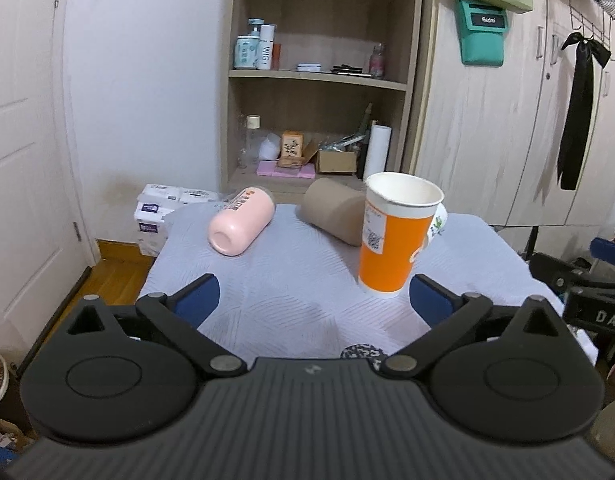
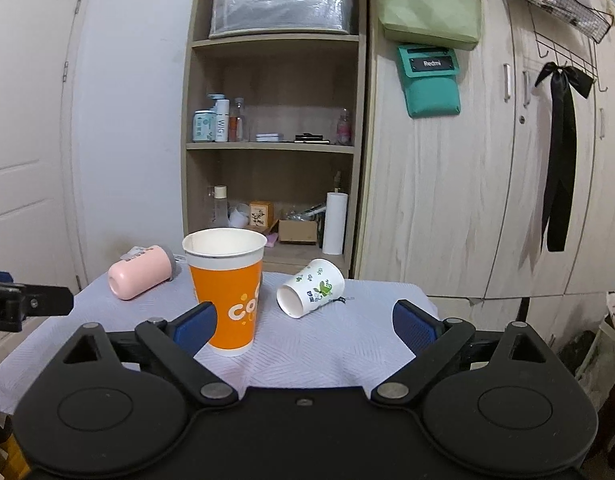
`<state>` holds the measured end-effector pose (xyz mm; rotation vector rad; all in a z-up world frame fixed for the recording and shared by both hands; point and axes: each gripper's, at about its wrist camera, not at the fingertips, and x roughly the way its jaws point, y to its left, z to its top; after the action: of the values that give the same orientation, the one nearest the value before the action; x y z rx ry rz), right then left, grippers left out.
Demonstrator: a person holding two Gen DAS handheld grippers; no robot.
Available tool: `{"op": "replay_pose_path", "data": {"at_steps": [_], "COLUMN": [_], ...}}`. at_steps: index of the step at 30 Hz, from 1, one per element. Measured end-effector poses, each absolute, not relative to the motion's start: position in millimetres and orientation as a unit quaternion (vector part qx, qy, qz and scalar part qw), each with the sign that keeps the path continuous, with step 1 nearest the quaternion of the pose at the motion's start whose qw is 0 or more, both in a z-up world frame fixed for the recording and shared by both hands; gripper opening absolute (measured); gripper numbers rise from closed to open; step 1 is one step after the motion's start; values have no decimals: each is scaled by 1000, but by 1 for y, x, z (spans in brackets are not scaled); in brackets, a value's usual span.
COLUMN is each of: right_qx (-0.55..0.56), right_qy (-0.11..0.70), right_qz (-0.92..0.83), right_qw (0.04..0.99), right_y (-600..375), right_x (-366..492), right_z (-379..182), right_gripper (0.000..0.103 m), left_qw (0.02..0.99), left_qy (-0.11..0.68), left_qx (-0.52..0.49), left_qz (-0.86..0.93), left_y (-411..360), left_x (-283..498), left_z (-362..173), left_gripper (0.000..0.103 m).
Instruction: Flip cup upright
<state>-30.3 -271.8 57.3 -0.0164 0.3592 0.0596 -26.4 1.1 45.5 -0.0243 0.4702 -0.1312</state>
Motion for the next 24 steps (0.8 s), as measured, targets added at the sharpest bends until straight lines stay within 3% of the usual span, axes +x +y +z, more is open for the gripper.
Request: {"op": "replay_pose_path", "data": {"at_steps": [24], "right_qx": [-8], "right_qy": [187], "right_qz": [-1], "right_qw": [982], "right_y": [-275], "right_x": [-30], "right_z": [56], "right_gripper": [103], "left_qw": [967], "left_qy": [253], "left_qx": [8], "left_qz": [-15], "left_y": [-2], "left_x": [-19], "left_z": [39], "left_gripper": [103]}}
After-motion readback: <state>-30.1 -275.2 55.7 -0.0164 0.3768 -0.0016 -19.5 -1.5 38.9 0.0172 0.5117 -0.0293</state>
